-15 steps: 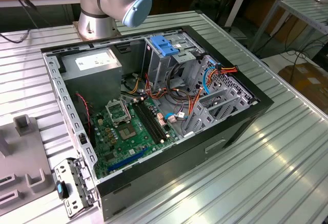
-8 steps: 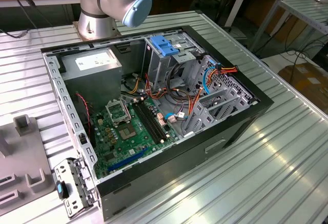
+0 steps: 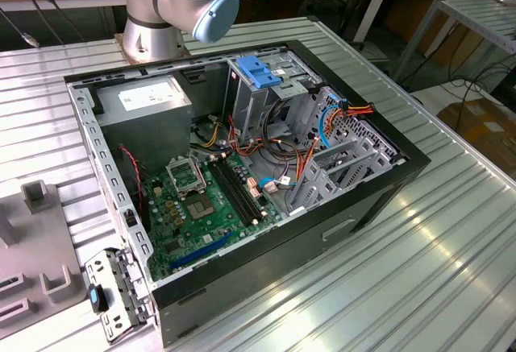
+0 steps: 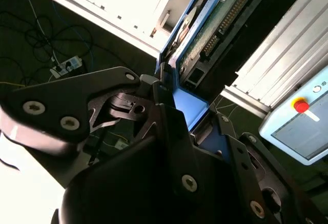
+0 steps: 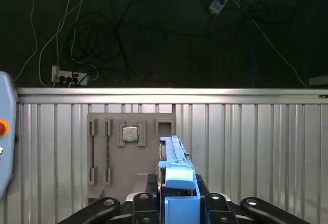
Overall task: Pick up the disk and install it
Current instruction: 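Pick up the disk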
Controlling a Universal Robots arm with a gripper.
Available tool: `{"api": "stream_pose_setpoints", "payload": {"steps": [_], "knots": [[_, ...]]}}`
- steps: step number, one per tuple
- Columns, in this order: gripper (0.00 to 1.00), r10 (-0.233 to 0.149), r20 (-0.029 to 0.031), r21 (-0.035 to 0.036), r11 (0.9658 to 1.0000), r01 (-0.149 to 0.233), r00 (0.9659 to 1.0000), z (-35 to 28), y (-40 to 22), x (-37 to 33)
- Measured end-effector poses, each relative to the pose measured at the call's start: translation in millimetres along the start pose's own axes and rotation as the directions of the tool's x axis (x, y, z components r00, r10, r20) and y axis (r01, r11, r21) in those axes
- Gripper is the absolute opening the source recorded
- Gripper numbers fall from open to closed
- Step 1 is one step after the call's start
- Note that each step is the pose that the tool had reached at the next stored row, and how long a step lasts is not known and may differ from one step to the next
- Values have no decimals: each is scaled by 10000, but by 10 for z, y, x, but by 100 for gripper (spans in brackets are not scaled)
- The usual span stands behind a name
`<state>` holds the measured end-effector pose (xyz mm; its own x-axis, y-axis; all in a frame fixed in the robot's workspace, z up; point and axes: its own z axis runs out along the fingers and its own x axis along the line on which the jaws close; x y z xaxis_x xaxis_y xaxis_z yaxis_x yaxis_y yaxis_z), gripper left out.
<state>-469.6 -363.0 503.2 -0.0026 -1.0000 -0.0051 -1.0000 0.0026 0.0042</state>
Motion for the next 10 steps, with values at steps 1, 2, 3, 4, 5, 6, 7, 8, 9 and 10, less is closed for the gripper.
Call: {"api": "stream_pose_setpoints", "payload": {"steps": [1,2,3,4,5,6,7,8,9,10], "knots": [[37,0,0,-1,10000,0,10000,-1,0,0],[37,0,0,-1,10000,0,10000,-2,0,0],[37,0,0,-1,10000,0,10000,-2,0,0],[37,0,-1,-1,10000,0,10000,-10,0,0],[37,0,0,-1,10000,0,10000,-17,0,0],[37,0,-1,-1,10000,0,10000,-17,0,0],[37,0,0,-1,10000,0,10000,-18,0,0],[37,0,-1,-1,10000,0,10000,-18,0,0],[37,0,-1,-1,10000,0,10000,-19,0,0],[37,0,-1,-1,10000,0,10000,-20,0,0]]}}
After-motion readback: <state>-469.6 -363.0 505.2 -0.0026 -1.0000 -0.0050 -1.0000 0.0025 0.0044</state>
